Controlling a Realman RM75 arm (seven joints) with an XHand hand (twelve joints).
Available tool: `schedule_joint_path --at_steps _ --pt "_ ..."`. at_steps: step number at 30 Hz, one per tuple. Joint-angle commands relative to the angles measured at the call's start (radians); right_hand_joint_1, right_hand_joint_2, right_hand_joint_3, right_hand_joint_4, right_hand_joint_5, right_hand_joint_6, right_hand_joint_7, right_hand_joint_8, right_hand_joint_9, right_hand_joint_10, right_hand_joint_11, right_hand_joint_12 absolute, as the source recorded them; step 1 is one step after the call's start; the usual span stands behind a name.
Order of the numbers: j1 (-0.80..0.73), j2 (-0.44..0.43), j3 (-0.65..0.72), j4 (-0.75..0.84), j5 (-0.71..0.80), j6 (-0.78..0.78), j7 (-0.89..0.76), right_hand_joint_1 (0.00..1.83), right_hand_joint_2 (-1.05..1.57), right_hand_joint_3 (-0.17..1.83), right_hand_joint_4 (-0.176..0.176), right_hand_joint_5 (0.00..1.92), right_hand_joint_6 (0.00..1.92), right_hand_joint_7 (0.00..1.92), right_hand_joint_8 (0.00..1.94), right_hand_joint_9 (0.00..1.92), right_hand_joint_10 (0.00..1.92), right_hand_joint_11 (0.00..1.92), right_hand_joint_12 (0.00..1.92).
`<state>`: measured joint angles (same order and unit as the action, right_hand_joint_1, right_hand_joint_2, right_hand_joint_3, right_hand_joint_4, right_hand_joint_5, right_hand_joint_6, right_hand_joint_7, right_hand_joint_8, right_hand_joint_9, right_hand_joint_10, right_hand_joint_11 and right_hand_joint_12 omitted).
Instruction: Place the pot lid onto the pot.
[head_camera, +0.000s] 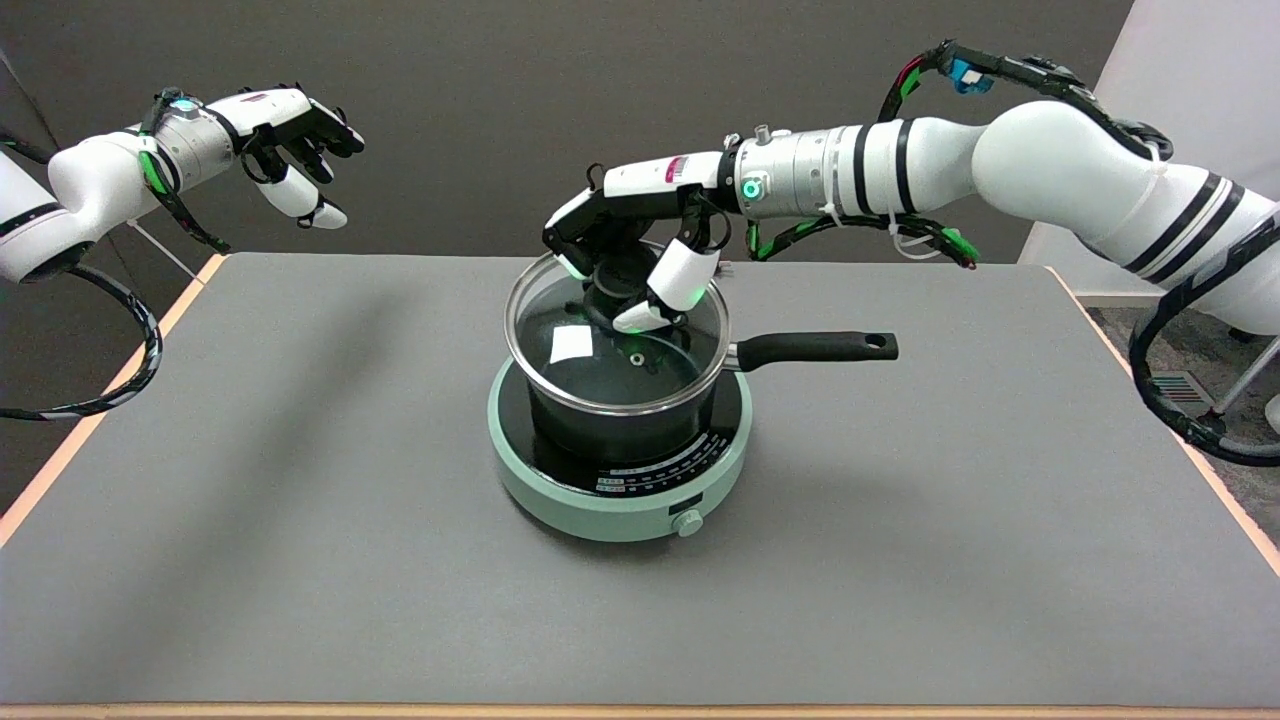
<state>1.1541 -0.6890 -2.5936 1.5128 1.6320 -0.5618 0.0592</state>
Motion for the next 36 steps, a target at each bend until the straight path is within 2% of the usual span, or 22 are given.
schedule_joint_path --at_steps 1,10,36 --pt "-0.002 -0.028 -0.003 -0.040 -0.007 0.001 0.003 1.35 0.76 1.05 0.144 0.45 1.85 0.80 1.72 0.85 1.92 0.67 1.92" --pt "-0.006 -0.048 -0.004 -0.078 -0.010 0.004 0.003 1.35 0.76 1.03 0.142 0.45 1.85 0.80 1.72 0.85 1.92 0.65 1.92" --pt "-0.025 -0.035 -0.004 -0.069 -0.010 0.006 0.003 1.35 0.76 1.03 0.142 0.44 1.85 0.80 1.72 0.85 1.92 0.64 1.92"
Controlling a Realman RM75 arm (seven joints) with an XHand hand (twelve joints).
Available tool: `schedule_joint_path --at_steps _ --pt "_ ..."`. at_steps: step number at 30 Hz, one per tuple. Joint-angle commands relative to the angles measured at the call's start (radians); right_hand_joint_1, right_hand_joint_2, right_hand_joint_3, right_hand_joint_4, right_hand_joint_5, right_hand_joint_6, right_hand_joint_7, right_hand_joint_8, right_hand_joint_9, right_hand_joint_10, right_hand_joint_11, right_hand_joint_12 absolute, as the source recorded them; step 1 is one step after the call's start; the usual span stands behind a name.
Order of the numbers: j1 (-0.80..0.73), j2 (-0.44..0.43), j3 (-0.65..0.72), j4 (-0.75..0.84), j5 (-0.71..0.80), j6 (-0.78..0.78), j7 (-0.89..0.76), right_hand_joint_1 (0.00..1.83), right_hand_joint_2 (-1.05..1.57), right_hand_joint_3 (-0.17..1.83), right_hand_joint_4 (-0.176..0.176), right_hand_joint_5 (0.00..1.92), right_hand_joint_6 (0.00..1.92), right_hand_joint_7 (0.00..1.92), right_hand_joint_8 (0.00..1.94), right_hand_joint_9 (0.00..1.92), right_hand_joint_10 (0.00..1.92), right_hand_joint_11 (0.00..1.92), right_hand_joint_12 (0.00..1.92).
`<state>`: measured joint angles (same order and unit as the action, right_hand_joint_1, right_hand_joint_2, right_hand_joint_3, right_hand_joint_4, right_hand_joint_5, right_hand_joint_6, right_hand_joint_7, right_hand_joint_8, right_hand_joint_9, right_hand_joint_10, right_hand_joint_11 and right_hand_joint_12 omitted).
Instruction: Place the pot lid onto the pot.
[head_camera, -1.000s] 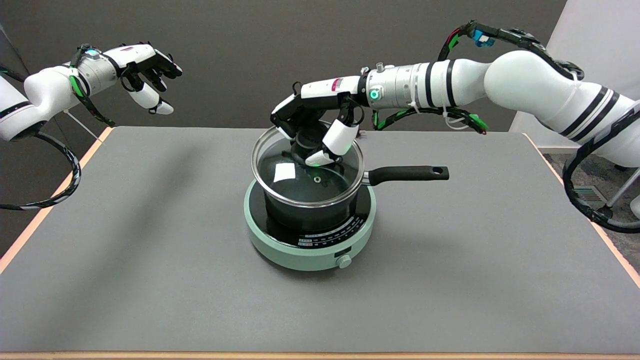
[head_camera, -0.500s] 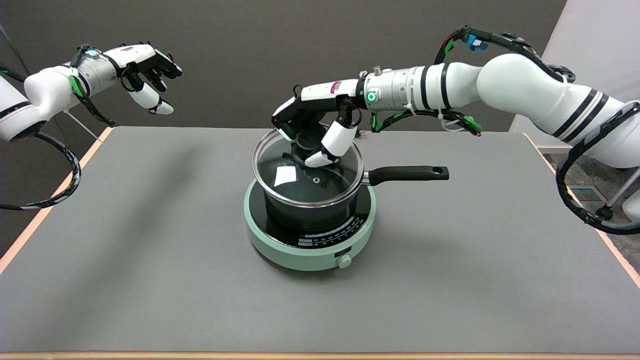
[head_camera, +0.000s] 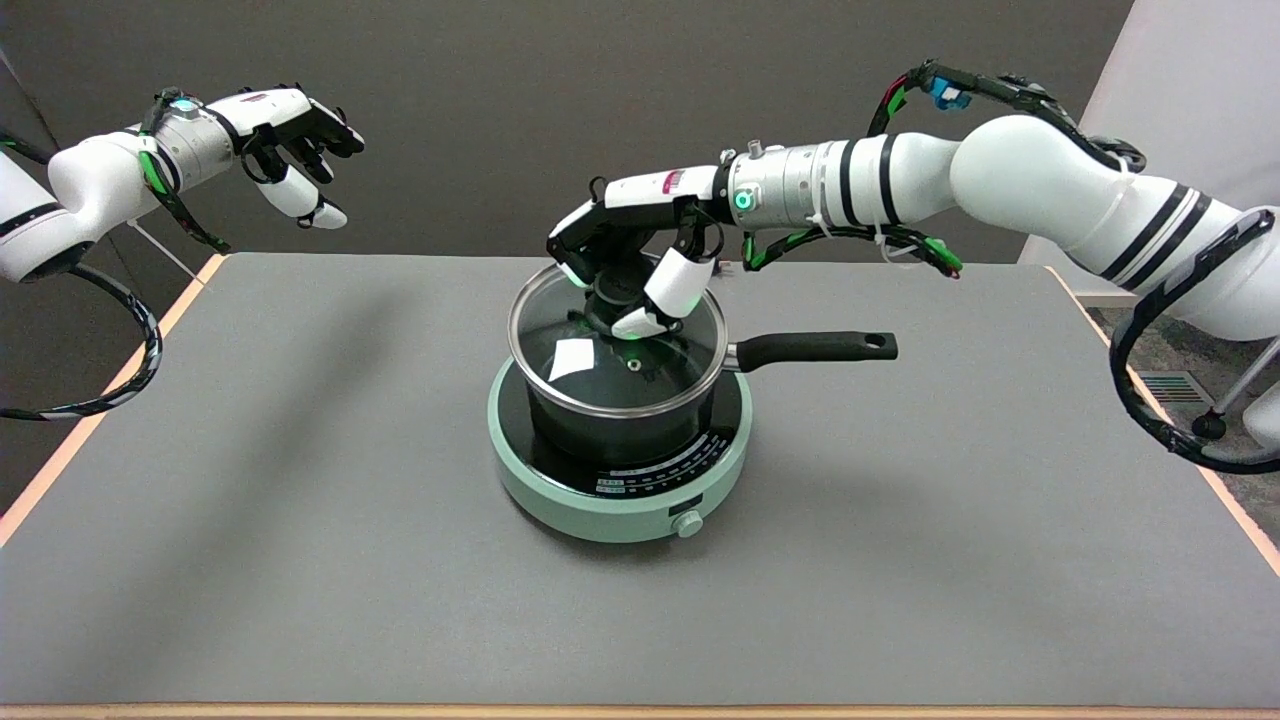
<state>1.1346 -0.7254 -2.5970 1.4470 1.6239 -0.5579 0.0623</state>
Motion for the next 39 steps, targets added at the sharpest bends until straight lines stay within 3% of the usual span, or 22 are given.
schedule_joint_path --at_steps 1,13,15,21,39 --pt "-0.006 0.001 -0.001 -0.004 -0.001 0.002 0.000 1.35 0.76 1.03 0.142 0.44 1.85 0.80 1.72 0.85 1.92 0.64 1.92" --pt "0.001 -0.002 0.001 -0.007 -0.001 -0.001 0.000 1.35 0.76 1.04 0.137 0.44 1.85 0.80 1.72 0.85 1.92 0.63 1.92" --pt "0.007 -0.003 0.002 -0.008 -0.001 -0.005 -0.005 1.34 0.77 1.04 0.123 0.44 1.84 0.79 1.74 0.85 1.92 0.61 1.92" --pt "0.012 -0.007 0.002 -0.008 -0.001 -0.010 -0.008 1.33 0.81 0.98 0.093 0.44 1.62 0.76 1.74 0.82 1.92 0.48 1.92" --pt "0.007 0.003 0.002 0.005 -0.001 -0.016 -0.009 1.34 0.82 0.91 0.085 0.46 1.46 0.77 1.67 0.79 1.92 0.48 1.92"
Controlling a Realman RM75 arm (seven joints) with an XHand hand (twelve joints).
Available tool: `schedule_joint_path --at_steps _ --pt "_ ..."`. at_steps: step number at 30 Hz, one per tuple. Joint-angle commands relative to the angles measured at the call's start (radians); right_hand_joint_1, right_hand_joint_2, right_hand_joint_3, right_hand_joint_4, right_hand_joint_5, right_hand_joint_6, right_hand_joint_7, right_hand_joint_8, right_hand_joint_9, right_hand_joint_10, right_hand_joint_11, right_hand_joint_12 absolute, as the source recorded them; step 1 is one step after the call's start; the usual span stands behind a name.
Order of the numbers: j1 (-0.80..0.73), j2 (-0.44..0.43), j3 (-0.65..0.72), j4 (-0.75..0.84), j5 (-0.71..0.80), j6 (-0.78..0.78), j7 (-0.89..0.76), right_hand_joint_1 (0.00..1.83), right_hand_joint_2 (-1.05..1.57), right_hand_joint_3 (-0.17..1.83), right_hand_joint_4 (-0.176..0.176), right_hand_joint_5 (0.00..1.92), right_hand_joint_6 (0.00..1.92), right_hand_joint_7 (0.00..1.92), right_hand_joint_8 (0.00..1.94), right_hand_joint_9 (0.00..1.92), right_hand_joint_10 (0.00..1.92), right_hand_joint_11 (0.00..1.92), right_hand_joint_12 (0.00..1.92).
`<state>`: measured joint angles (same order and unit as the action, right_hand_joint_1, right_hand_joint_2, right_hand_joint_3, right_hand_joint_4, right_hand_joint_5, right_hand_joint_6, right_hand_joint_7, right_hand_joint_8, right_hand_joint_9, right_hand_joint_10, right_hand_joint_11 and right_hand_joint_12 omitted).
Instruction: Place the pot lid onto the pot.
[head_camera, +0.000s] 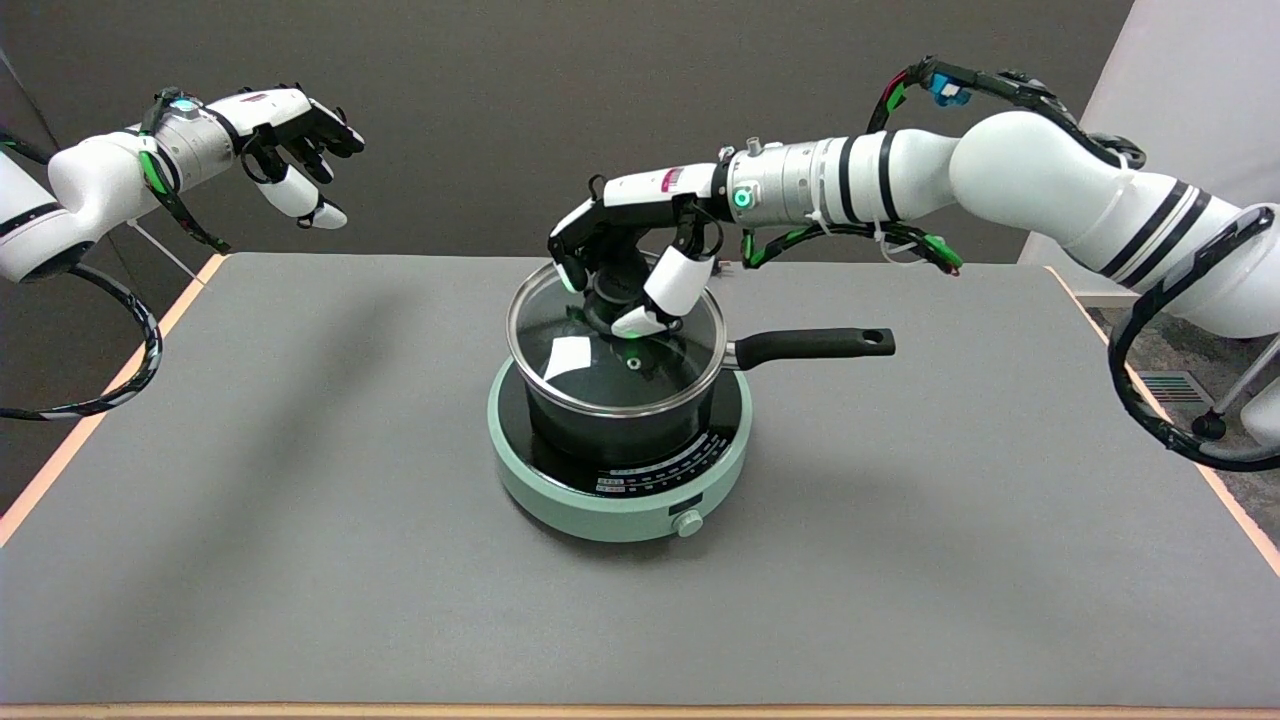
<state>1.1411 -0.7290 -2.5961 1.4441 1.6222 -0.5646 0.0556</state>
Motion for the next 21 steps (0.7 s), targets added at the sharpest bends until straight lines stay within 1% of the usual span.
schedule_joint_path --at_steps 1,4,7,13,16,19,21 --pt "0.000 0.006 0.001 0.009 0.000 -0.009 -0.003 1.34 0.83 0.89 0.085 0.47 1.43 0.77 1.66 0.79 1.92 0.48 1.92" --pt "-0.001 0.009 0.001 0.015 -0.002 -0.012 -0.006 1.34 0.86 0.79 0.069 0.51 1.33 0.78 1.58 0.78 1.92 0.50 1.92" --pt "-0.001 0.013 0.002 0.024 -0.016 -0.012 -0.007 1.34 0.88 0.69 0.062 0.55 1.25 0.80 1.49 0.78 1.92 0.51 1.92" --pt "-0.003 0.017 0.002 0.031 -0.022 -0.012 -0.007 1.34 0.90 0.62 0.057 0.60 1.15 0.82 1.42 0.78 1.87 0.48 1.92" --pt "-0.002 0.017 0.002 0.031 -0.023 -0.013 -0.007 1.35 0.92 0.52 0.054 0.63 0.97 0.86 1.33 0.81 1.80 0.50 1.92" --pt "0.002 0.017 0.002 0.031 -0.023 -0.015 -0.007 1.34 1.02 0.30 0.043 0.66 0.78 0.86 1.24 0.80 1.65 0.50 1.92" --pt "0.003 0.017 0.002 0.031 -0.023 -0.015 -0.007 1.17 0.82 0.81 0.040 0.68 0.68 0.88 0.74 0.80 1.60 0.49 1.92"
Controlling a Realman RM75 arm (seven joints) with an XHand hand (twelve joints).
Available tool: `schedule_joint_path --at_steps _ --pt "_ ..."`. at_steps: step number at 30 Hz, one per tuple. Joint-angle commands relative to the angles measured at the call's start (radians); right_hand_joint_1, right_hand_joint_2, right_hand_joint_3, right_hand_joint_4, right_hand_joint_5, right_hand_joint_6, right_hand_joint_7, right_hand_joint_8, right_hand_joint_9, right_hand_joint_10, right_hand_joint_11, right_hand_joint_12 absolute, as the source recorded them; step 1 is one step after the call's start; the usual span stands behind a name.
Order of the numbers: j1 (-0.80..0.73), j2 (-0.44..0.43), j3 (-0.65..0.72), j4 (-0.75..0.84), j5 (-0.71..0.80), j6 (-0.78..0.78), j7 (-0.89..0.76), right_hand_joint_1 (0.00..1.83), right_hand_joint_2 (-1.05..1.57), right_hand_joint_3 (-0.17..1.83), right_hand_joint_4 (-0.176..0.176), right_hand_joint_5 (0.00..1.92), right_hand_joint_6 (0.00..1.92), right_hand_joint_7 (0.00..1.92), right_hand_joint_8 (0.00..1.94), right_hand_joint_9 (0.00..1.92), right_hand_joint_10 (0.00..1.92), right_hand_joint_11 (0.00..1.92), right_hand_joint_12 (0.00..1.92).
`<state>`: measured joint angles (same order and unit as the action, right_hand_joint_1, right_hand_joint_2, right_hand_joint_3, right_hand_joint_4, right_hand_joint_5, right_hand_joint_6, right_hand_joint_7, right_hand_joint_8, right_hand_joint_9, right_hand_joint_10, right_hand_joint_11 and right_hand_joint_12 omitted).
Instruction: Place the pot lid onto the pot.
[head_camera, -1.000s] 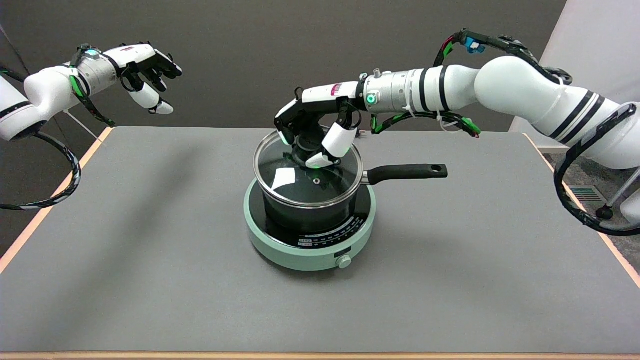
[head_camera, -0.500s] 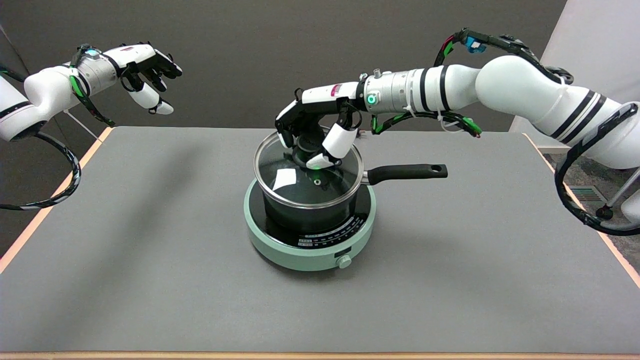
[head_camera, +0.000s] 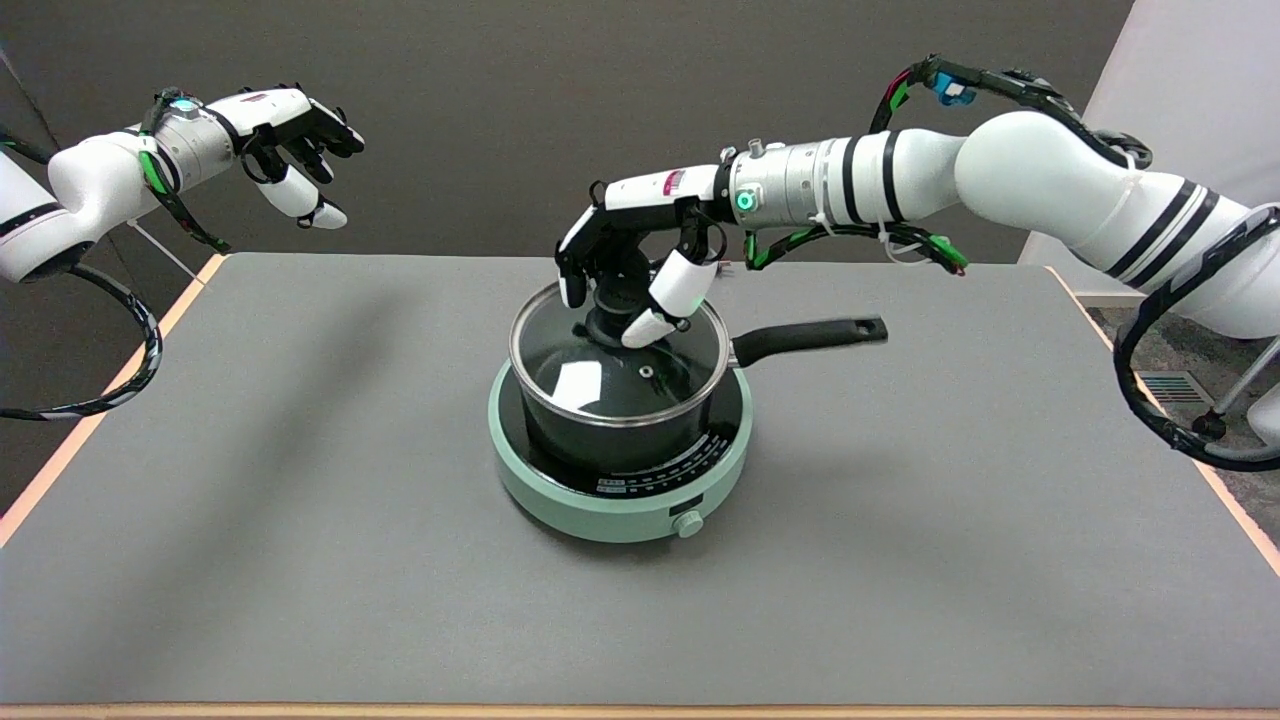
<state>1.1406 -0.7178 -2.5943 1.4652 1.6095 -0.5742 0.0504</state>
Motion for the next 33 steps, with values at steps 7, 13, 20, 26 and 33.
schedule_joint_path --at_steps 7,13,20,26,33 --pt "0.005 0.006 0.001 0.010 -0.011 -0.006 -0.002 1.14 0.79 0.89 0.018 0.69 0.56 0.90 0.60 0.81 1.57 0.47 1.92" --pt "0.014 0.006 0.002 0.010 -0.014 -0.006 -0.002 1.14 0.80 0.84 0.006 0.70 0.50 0.91 0.55 0.82 1.50 0.43 1.92" --pt "0.042 0.005 0.005 0.012 -0.058 -0.008 -0.002 1.05 0.71 0.82 -0.037 0.68 0.34 0.96 0.49 0.91 1.30 0.26 1.92" --pt "0.065 0.005 0.006 0.010 -0.069 -0.009 -0.002 1.02 0.64 0.85 -0.045 0.59 0.24 0.94 0.51 0.93 1.15 0.11 1.92" --pt "0.063 0.009 0.029 0.005 -0.069 -0.008 -0.002 1.03 0.58 0.95 -0.045 0.49 0.22 0.80 0.58 0.91 1.02 0.00 1.92"
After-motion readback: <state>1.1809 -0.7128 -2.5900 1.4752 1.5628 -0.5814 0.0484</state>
